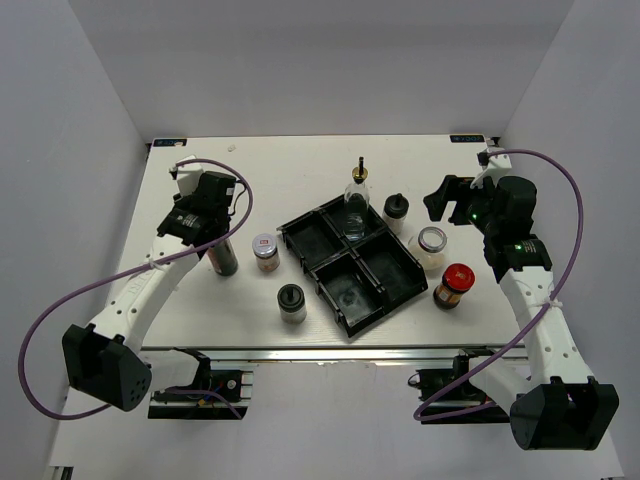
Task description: Organize the condiment bottles
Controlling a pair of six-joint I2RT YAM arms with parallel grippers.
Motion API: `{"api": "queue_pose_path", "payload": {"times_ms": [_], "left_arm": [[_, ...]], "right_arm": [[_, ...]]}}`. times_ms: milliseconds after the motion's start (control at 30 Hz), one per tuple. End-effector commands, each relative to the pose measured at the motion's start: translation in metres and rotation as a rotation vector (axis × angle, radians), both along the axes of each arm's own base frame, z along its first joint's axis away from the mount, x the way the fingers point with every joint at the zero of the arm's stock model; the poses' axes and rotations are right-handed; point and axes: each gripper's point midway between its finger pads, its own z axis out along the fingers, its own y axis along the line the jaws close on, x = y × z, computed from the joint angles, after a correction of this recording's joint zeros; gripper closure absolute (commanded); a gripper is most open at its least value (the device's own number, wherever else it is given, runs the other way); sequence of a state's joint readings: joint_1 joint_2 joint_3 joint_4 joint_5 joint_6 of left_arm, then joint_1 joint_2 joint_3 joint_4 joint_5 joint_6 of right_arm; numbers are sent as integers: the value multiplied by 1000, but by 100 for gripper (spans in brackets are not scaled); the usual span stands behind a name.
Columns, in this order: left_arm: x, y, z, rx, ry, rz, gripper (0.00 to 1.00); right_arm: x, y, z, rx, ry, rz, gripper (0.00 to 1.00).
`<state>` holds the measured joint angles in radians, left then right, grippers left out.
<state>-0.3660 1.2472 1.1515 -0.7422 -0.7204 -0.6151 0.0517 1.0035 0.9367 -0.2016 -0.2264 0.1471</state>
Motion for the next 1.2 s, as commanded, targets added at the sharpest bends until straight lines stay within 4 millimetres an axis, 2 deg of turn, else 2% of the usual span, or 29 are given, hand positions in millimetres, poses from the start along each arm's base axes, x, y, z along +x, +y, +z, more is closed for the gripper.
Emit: {"api": "queue_pose_path", "payload": {"times_ms": [0,33,67,100,233,267,300,367,433,500,600,633,667,700,733,900,933,967,1033,1167], "left_arm": [[0,-3,14,-35,-37,-21,74],[-2,-2,14,-29,-32,-17,79],[-2,-1,18,-24,-39,-15,96],[-3,0,21,-22,-40,-15,100],[1,4,55,-8,-111,-13,100],[4,3,75,-9,-153,-24,100],[6,2,86,-15,-180,-33,100],[14,-8,113,-45,-252,-87,100],[23,-18,129,-67,-303,-140,100],[34,-35,145,-108,-347,-218,100],[51,-56,151,-134,-353,-307,100],[58,-65,164,-152,-388,-340,100],[64,-73,166,-161,-393,-371,100],[74,-89,161,-186,-379,-438,100],[81,-99,172,-202,-418,-474,100],[112,-142,187,-226,-457,-572,100],[123,-152,178,-222,-440,-584,100],[127,-159,190,-227,-467,-594,100],[134,-178,194,-229,-483,-628,100],[152,-216,190,-202,-478,-682,100]], "right_arm": [[4,-4,6,-18,-31,-15,11],[4,-5,7,-17,-32,-18,11],[4,-5,8,-18,-35,-21,11],[4,-6,7,-19,-35,-24,11],[4,-6,8,-16,-36,-25,11],[4,-6,7,-18,-33,-25,11],[3,-6,7,-17,-33,-27,11],[3,-6,8,-18,-34,-30,10],[3,-6,9,-15,-36,-30,11],[2,-6,10,-12,-41,-28,11],[2,-7,10,-6,-38,-38,11],[1,-7,11,-2,-40,-44,11],[1,-7,11,4,-40,-46,11],[1,-6,11,8,-42,-44,11],[1,-6,11,11,-43,-45,11],[0,-5,13,15,-46,-41,11],[0,-5,12,14,-44,-41,11],[1,-6,12,13,-45,-44,11],[1,-6,11,13,-40,-47,11],[2,-9,10,5,-42,-62,11]]}}
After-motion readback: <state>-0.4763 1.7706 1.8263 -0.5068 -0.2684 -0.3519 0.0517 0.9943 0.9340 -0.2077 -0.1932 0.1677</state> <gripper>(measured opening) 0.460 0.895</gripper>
